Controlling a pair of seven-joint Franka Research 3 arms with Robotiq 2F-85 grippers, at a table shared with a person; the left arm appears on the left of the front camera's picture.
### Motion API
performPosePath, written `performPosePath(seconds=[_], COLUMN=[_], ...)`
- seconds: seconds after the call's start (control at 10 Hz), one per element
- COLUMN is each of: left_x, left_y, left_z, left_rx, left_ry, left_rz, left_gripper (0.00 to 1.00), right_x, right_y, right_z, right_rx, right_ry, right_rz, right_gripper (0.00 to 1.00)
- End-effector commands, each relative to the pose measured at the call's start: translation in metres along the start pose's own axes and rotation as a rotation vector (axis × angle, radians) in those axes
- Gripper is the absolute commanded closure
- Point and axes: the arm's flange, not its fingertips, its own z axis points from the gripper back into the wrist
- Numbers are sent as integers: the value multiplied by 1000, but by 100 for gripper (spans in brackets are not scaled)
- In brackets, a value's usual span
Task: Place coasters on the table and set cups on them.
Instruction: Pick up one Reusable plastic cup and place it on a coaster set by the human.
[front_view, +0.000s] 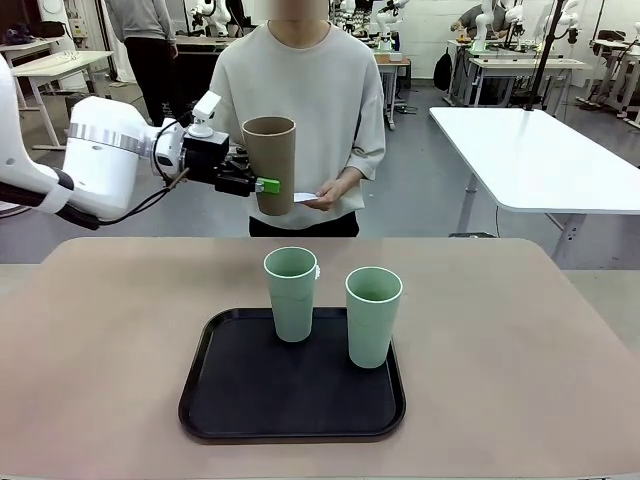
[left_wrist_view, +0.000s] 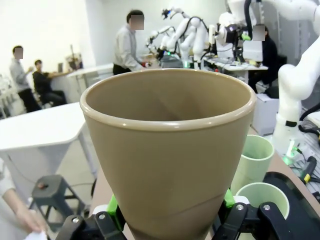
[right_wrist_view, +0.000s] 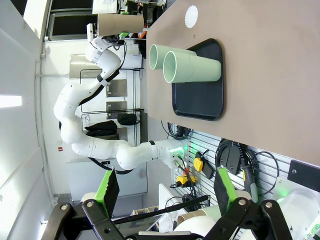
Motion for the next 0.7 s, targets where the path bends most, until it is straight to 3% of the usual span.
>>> performPosePath(seconds=[0.0, 0.6], left_x=[-5, -21], left_y=[18, 11], left_z=[-9, -8], left_rx=[4, -6], left_ry=[-41, -15], left_rz=[51, 42], left_gripper=[16, 16], right_x=[2, 2], right_y=[1, 1], right_z=[0, 0], right_rx=[24, 24], right_ry=[-4, -4], right_rz=[3, 3], right_gripper=[0, 0])
